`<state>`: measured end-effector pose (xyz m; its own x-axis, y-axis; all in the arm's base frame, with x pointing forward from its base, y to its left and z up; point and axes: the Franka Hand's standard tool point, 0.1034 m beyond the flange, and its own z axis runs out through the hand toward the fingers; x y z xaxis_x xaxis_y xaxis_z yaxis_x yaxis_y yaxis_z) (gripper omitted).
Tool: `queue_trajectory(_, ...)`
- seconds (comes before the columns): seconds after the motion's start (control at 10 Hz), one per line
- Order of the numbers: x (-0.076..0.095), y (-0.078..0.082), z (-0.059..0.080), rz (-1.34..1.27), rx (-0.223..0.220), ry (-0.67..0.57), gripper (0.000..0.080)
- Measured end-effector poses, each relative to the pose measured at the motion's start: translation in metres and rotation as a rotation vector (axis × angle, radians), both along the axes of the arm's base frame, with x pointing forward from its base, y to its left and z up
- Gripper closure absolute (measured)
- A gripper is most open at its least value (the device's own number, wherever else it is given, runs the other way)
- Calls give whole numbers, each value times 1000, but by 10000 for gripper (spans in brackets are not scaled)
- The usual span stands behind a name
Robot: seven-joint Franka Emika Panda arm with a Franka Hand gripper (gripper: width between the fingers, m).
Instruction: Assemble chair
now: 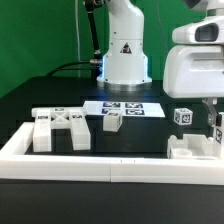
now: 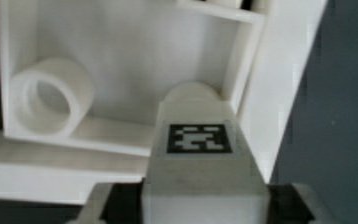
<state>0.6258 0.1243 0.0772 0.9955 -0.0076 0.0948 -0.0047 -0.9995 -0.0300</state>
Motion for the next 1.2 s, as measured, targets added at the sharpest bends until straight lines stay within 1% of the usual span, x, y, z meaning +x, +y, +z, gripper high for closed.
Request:
queue_trajectory(0.2, 3, -4, 1, -136, 26, -10, 511)
queue_trajectory(0.3, 3, -6, 0, -253, 35, -7, 511)
queue_trajectory(0.6, 4, -18, 0, -436, 39, -2, 510)
queue_trajectory(0.7, 4, -18, 0, -442, 39, -2, 432)
queue_trajectory(0.8, 4, -18, 0, -438, 39, -2, 432)
queue_trajectory(0.9, 4, -17, 1, -423, 38, -4, 296)
queue_trajectory(1.0, 5, -16, 5, -384, 37, -9, 177)
queue_trajectory(1.1, 5, -15, 9, -339, 33, -13, 177)
queue_trajectory(1.2, 2, -17, 15, -272, 28, -17, 158)
